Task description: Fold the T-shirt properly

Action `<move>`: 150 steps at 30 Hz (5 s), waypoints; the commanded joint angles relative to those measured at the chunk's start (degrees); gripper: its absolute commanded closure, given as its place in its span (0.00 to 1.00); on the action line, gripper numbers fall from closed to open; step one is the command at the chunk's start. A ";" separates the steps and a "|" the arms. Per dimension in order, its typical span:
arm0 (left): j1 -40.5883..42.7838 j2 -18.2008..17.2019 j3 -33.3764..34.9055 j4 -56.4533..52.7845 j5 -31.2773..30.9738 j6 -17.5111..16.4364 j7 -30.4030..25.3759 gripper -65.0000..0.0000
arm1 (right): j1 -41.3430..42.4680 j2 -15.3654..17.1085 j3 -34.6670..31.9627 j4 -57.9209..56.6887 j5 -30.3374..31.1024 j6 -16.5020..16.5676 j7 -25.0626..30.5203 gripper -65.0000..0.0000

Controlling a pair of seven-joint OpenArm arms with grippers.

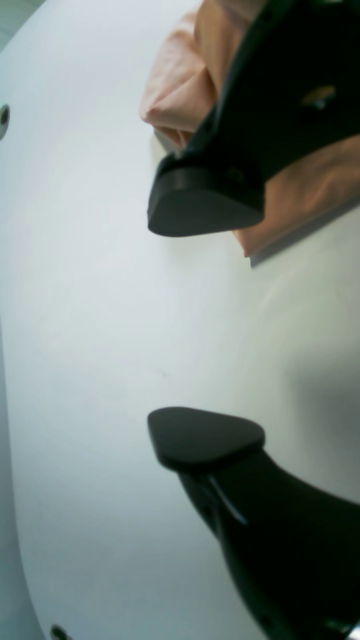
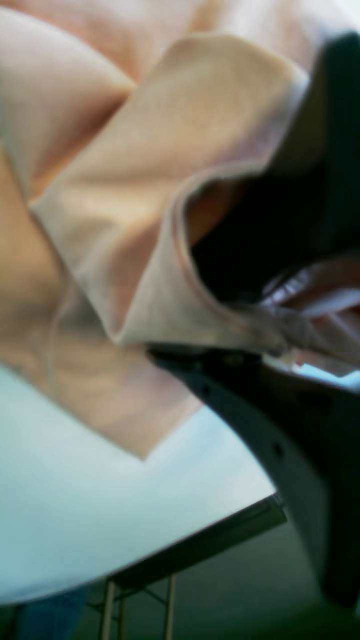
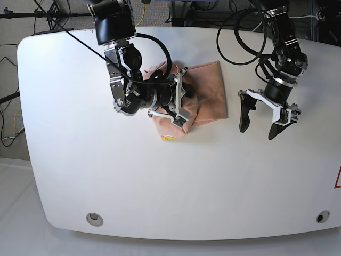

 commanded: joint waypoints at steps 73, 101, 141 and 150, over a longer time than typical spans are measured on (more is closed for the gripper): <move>-0.15 -1.37 -0.91 1.00 -0.96 -3.03 -1.53 0.23 | 11.57 0.62 -10.23 5.73 1.41 -2.68 -0.69 0.54; -0.15 -1.10 2.08 1.09 -0.96 -3.03 -1.36 0.23 | 0.05 9.24 -2.85 15.05 1.15 -2.51 -0.34 0.54; 4.95 1.62 18.70 10.05 -6.50 -3.38 20.53 1.00 | 24.84 7.65 -3.11 -22.31 1.06 -2.24 20.59 1.00; 5.04 1.62 17.03 8.29 -12.30 -3.29 28.80 1.00 | 27.57 6.16 -7.24 -30.22 1.06 -2.15 25.77 1.00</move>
